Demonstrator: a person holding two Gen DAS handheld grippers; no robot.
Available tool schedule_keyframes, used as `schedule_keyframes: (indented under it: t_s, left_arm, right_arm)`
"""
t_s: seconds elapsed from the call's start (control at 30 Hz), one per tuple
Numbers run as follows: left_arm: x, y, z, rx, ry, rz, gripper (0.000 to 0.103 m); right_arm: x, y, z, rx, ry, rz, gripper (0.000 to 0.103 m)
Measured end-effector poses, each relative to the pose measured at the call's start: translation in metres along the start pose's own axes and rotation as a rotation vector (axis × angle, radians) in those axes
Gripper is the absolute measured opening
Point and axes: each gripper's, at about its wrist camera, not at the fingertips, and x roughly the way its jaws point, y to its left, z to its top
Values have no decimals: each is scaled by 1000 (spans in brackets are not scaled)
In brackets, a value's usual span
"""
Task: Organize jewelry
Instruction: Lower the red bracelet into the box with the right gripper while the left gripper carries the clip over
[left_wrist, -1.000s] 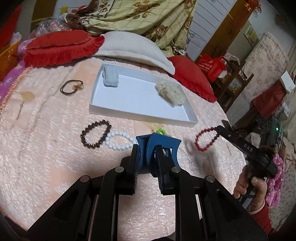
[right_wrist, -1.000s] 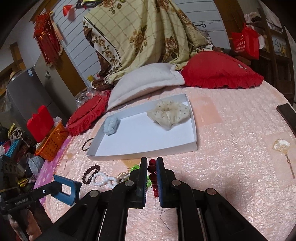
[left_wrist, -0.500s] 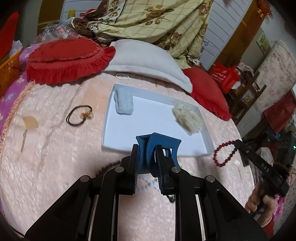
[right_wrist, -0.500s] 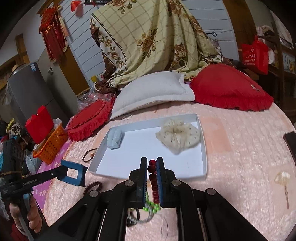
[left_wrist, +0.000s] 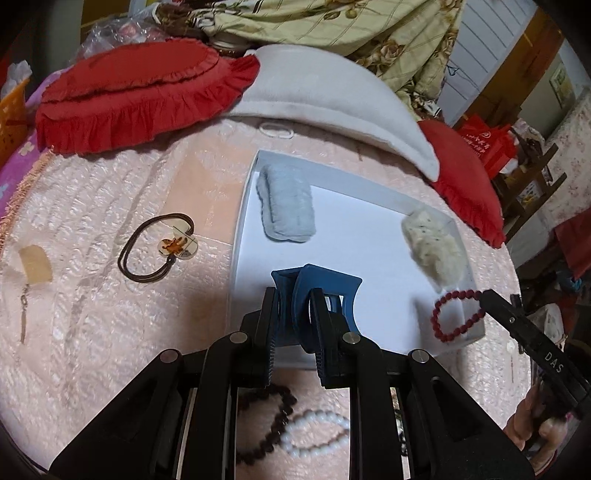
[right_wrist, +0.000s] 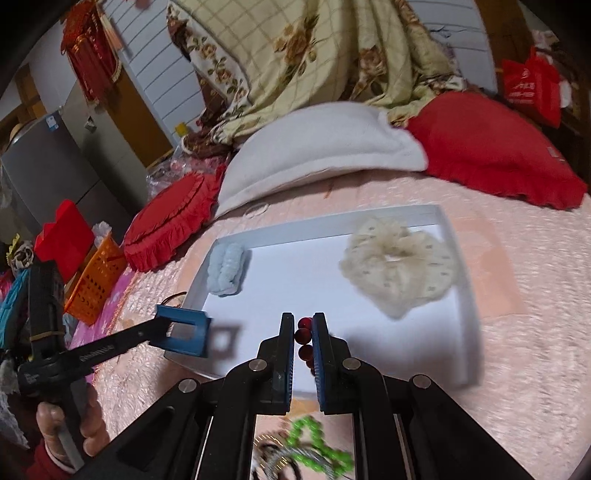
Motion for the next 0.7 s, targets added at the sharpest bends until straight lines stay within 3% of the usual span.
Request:
schedule_keyframes:
  t_s: [0.33,0.7]
  left_arm:
    - [27,12,12,-29,21,-3,16]
    - [32,15,18,-6,-14,-5,16]
  right_arm:
    - [85,26,47,17,94,51,9]
    - [135,-13,58,122,163,-37,9]
